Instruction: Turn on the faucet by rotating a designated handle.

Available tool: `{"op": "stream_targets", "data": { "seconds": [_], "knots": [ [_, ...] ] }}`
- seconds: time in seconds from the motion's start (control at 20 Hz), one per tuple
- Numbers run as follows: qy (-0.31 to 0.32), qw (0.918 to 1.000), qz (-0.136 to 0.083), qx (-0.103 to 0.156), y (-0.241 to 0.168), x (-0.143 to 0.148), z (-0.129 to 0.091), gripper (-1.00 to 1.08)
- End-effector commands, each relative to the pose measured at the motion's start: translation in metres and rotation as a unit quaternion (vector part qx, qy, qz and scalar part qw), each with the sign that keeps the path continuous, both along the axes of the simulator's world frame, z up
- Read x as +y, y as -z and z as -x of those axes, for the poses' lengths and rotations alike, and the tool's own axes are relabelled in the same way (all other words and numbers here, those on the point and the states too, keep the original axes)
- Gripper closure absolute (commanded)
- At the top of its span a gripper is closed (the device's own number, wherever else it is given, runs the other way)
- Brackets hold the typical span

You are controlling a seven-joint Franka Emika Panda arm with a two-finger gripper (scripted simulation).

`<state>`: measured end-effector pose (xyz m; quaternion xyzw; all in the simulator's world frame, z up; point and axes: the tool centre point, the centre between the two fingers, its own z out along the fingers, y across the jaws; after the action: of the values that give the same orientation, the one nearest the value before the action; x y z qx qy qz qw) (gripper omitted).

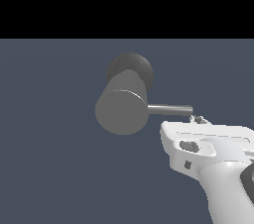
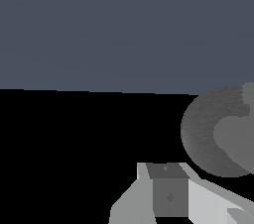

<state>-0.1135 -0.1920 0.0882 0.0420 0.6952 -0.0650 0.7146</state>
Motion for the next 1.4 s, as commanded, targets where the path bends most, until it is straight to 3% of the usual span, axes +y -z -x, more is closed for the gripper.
{"op": "stream_targets", "data": {
  "seconds": [0.0,0.25,0.45,0.65,0.9,1.35],
  "knots": [
    [-0.008,1.0,0.002,0.001,0.0,0.009,-0.001,1.08],
    [-0.032,0.9994,0.01,0.002,0.0,0.033,-0.002,1.08],
    [-0.037,0.9993,0.001,0.007,0.006,0.043,0.001,1.08],
    [-0.032,0.9993,-0.011,0.013,0.011,0.044,0.006,1.08],
    [-0.032,0.9993,-0.011,0.013,0.011,0.044,0.006,1.08],
    [-0.032,0.9993,-0.011,0.014,-0.02,0.042,0.006,1.08]
  ]
}}
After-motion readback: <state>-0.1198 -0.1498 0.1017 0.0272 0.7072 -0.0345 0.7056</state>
